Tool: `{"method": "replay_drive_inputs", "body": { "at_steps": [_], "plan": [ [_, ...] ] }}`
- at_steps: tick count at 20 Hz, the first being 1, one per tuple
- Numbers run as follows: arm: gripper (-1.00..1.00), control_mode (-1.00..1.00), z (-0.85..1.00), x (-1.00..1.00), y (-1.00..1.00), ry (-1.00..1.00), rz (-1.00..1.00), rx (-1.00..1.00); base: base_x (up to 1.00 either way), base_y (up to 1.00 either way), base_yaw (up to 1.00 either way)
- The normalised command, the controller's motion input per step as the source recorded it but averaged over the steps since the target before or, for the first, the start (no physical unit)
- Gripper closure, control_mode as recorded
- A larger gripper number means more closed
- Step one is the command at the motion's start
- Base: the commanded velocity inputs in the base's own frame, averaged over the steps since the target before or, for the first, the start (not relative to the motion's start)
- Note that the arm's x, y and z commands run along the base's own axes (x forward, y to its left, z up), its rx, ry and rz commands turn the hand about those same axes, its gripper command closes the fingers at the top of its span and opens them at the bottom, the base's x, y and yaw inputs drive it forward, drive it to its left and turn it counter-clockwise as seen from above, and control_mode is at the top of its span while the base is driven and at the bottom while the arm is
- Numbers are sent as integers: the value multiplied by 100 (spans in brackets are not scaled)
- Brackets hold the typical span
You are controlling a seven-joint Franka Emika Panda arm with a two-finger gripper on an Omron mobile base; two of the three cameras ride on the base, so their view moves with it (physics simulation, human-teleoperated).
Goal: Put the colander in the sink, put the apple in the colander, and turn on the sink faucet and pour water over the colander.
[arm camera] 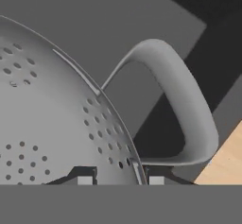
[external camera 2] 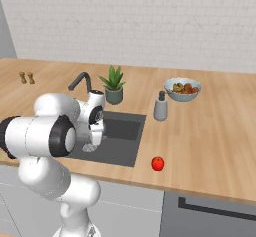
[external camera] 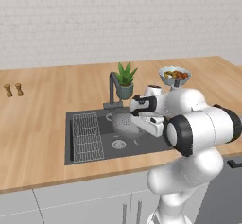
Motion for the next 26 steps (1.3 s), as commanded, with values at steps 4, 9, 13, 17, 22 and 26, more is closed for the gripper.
{"method": "replay_drive_inputs", "body": {
  "at_steps": [4, 9, 13, 17, 22, 26],
  "plan": [
    [100, -100, -53, 14, 33, 3, 0, 0, 0, 0, 0],
    [100, -100, -51, 0, 38, 1, 0, 0, 0, 0, 0],
    [100, -100, -33, 6, 0, -1, 0, 0, 0, 0, 0],
    [100, -100, -25, 17, 0, -1, 0, 0, 0, 0, 0],
    [100, -100, -30, 14, 2, 0, 0, 0, 0, 0, 0],
    [100, -100, -14, 8, 0, 0, -10, 0, 0, 0, 0]
  ]
}}
